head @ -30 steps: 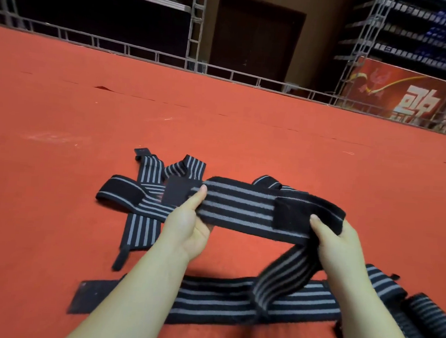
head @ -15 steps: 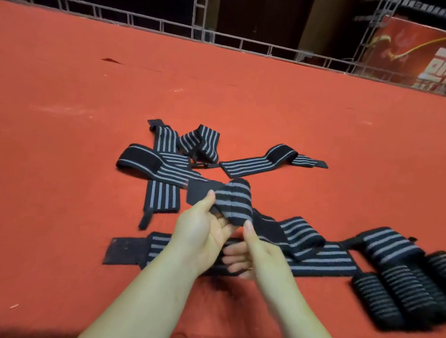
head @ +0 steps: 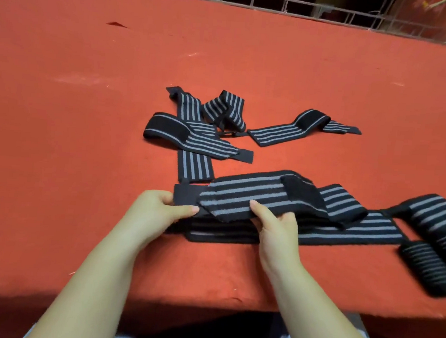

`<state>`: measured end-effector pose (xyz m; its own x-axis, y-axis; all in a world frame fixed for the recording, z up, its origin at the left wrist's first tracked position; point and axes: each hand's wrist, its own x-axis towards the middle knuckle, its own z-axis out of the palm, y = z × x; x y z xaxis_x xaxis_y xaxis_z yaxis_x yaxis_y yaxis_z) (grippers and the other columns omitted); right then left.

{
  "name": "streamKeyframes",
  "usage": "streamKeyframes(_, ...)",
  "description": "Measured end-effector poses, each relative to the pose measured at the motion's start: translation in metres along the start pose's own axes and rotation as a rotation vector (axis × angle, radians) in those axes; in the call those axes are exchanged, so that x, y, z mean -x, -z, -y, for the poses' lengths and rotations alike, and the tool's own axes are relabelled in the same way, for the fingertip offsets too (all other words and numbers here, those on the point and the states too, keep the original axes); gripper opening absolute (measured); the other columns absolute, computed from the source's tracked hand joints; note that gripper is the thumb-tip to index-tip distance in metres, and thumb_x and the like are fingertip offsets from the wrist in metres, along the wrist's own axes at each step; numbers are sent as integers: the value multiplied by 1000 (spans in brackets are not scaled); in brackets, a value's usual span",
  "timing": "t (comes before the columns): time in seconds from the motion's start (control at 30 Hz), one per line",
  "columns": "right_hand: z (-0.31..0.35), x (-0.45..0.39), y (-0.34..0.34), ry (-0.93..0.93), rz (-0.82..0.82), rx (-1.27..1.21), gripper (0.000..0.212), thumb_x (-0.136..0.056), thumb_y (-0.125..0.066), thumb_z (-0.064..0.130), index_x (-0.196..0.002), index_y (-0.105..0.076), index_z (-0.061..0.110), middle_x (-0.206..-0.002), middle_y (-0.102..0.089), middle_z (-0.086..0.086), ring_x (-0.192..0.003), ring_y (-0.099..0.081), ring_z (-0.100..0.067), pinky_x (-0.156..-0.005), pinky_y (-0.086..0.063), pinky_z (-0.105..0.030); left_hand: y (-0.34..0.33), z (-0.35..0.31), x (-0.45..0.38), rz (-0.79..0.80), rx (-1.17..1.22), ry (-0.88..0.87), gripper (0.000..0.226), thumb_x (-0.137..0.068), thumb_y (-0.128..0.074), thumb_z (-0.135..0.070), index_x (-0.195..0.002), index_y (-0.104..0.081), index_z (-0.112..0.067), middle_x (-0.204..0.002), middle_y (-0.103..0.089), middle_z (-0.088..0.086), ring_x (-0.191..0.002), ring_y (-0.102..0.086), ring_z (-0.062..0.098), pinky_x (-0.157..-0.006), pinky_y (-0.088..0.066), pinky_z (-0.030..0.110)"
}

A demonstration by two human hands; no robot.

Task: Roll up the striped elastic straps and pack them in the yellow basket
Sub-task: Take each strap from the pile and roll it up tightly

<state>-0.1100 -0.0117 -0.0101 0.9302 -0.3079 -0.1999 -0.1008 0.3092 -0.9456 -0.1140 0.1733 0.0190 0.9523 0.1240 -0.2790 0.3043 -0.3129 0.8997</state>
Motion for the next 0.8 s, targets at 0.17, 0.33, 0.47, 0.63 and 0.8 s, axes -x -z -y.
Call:
streamKeyframes(0.17,-15,5,-10,102,-55,297,18,-80,-73,13,-86,-56,15,-92,-67,-1,-90,-64,-14,-91,-49,-35,30,22,-9,-38,-42,83,27,-81,-71,-24,-61,-62,-8,-58,-58,7,-64,-49,20,-62,-34,28)
streamKeyframes(0.33,-26,14,-20,83,-54,430,21,-81,-72,19,-79,-52,15,-84,-61,2,-80,-58,-8,-78,-44,-27,44,34,-13,-54,-37,137,18,-84,-67,-20,-68,-69,-11,-60,-65,10,-40,-48,6,-50,-31,23)
streamKeyframes(0.47,-30,14,-20,104,-65,510,27,-81,-72,21,-74,-48,12,-74,-52,1,-68,-51,-9,-63,-42,-22,48,45,-16,-61,35,168,17,-76,-74,-13,-62,-66,-8,-61,-67,12,-59,-58,19,-52,-42,23)
streamKeyframes(0.63,-34,18,-19,145,-49,576,26,-81,-73,22,-75,-52,8,-73,-54,-1,-65,-50,-8,-58,-39,-14,48,49,-17,-66,76,190,20,-76,-73,-4,-59,-62,-5,-47,-62,3,-51,-57,13,-48,-49,18)
streamKeyframes(0.8,-33,19,-20,206,-39,578,28,-82,-72,17,-67,-49,17,-65,-50,8,-59,-50,-1,-56,-39,-10,46,46,-16,-56,42,193,20,-77,-70,2,-61,-60,-3,-53,-60,7,-40,-55,6,-42,-46,14)
